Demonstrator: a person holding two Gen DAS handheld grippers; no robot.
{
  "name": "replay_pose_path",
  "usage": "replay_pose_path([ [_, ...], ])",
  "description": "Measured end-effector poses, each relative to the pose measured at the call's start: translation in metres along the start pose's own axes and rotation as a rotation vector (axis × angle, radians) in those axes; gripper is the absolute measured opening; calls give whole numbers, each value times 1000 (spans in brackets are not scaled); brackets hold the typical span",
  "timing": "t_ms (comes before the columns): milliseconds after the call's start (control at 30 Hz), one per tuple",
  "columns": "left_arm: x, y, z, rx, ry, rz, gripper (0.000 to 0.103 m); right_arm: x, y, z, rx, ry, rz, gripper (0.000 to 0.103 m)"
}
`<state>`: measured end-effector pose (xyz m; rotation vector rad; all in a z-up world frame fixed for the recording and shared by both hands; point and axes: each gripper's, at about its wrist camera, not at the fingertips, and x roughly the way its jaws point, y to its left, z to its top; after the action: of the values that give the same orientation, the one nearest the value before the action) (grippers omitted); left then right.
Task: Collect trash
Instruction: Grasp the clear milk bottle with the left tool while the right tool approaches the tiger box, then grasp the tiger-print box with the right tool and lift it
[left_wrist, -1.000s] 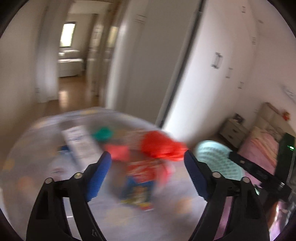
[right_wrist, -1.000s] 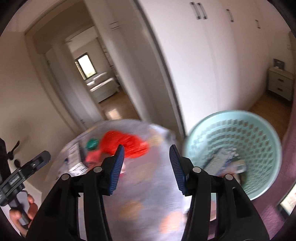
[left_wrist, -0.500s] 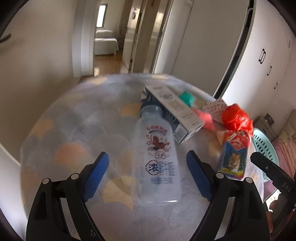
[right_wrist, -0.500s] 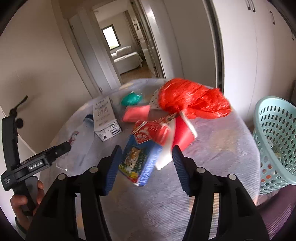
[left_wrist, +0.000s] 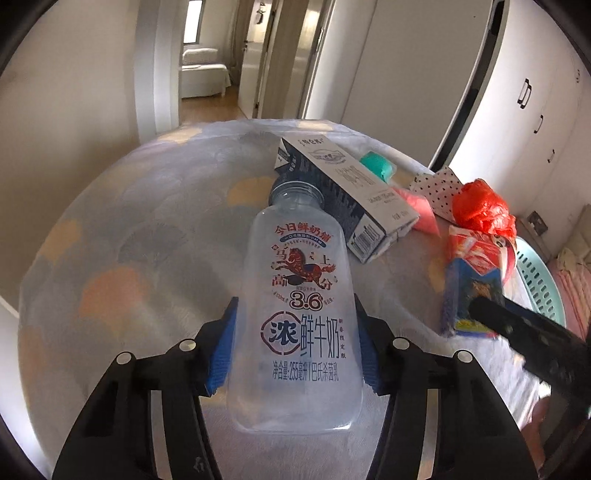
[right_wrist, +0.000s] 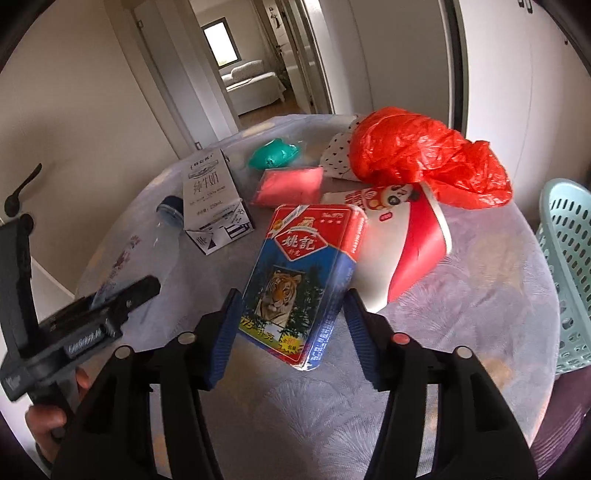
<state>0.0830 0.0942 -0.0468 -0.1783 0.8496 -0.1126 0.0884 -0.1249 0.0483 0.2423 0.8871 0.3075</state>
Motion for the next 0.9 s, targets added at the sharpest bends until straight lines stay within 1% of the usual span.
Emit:
replay_pose_path([
  [33,-1,1,-2,-2,1,-6,54,1,1,1,-8,10,20,36],
  [100,-6,5,-8,-9,-4,-18,54,0,1,1,-13,24,78,30],
  [167,-11,11,-12,-25,-11,-19,54,-2,-1,-1,-18,58,134,29],
  [233,-12,15,-14,-42,-17,-32,54,-4,-2,-2,-33,91,163,29],
  [300,-13,17,-16,-54,-26,-44,54,-10,-3,-1,-52,70,122,29],
  [367,-13,15,-16,-50,-32,-35,54,-12,-3,3,-53,38,50,29],
  [433,-14,13,-17,-43,-40,-24,54,-9,0,3,-34,47,67,35],
  [500,-15,9,-18,-29,-55,-11,54,-3,7,1,-1,62,66,77],
  [567,-16,8,-18,-23,-58,-9,54,11,13,4,35,66,52,78],
  [633,-15,9,-17,-22,-54,-14,54,24,19,8,65,85,13,78],
  [700,-14,11,-17,-27,-49,-24,54,37,25,14,81,117,-6,78],
  [767,-14,13,-17,-34,-49,-33,54,42,34,16,56,111,-58,78],
  [900,-13,16,-17,-47,-45,-51,54,53,45,17,9,99,-124,78],
])
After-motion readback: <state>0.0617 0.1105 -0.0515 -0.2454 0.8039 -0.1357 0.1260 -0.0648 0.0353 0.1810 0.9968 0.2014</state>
